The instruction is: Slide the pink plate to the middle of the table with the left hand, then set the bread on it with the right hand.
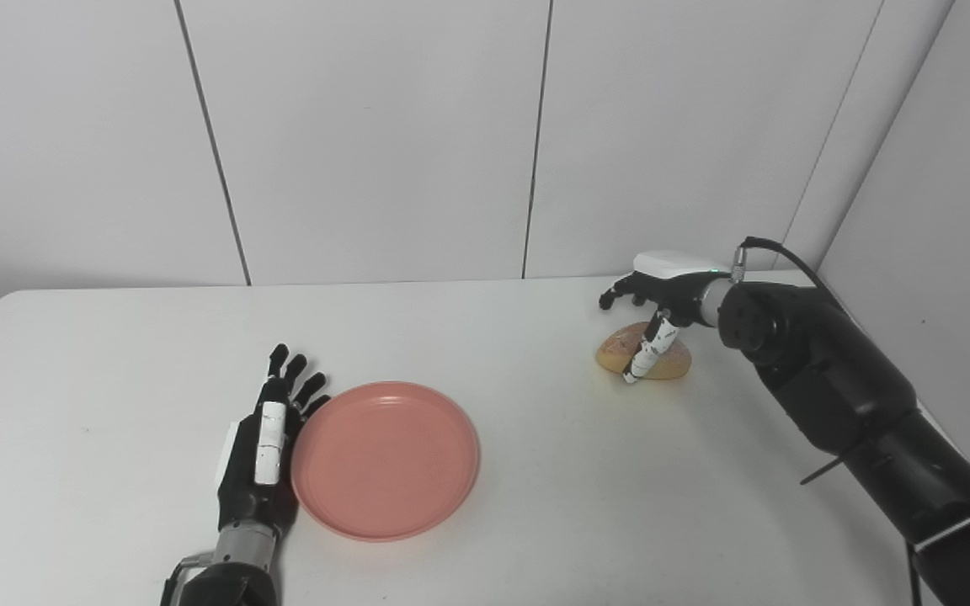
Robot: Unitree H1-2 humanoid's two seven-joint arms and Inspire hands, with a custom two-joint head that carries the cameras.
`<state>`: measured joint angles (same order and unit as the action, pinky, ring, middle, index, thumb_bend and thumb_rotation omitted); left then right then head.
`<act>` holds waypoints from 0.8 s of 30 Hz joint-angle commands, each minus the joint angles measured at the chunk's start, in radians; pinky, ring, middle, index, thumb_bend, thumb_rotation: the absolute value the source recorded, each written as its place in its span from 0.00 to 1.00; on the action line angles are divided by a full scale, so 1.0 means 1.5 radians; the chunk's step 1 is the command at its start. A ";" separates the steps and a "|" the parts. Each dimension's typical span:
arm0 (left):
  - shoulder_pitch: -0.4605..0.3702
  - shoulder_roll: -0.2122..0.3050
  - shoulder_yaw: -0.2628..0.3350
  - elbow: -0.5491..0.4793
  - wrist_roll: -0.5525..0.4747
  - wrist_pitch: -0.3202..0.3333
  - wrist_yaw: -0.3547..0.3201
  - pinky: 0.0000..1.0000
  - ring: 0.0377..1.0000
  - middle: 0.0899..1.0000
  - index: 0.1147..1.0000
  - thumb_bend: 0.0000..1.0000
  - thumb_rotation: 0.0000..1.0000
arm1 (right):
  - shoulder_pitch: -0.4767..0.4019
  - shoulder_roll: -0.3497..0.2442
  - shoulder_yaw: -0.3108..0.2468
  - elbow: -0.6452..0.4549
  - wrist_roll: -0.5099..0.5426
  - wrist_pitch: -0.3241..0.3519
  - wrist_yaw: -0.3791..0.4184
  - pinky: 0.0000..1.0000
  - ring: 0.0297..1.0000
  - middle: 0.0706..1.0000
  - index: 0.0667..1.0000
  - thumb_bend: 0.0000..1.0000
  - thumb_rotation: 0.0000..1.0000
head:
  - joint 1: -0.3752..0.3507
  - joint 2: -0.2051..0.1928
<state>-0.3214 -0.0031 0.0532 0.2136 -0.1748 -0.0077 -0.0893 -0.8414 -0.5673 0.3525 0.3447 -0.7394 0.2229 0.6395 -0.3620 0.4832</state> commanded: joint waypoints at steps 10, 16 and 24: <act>0.027 -0.007 -0.012 -0.013 -0.005 0.031 -0.003 0.87 0.90 0.98 1.00 0.96 0.90 | -0.041 -0.015 0.010 0.054 -0.004 -0.074 -0.099 0.66 0.80 0.83 0.76 1.00 0.16 | 0.002 0.006; 0.027 -0.007 -0.014 -0.014 -0.004 0.033 -0.004 0.87 0.90 0.98 1.00 0.96 0.90 | -0.040 -0.014 0.013 0.074 0.001 -0.071 -0.091 0.68 0.83 0.85 0.77 1.00 0.16 | 0.005 0.011; 0.030 -0.009 -0.017 -0.020 -0.007 0.038 -0.005 0.85 0.89 0.97 1.00 0.95 0.90 | -0.037 -0.012 0.013 0.104 0.010 -0.067 -0.094 0.68 0.81 0.85 0.76 1.00 0.16 | 0.005 0.013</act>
<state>-0.2978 -0.0063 0.0348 0.1813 -0.1759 0.0170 -0.0897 -0.8451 -0.5626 0.3872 0.5112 -0.7334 0.1406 0.5258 -0.3559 0.5016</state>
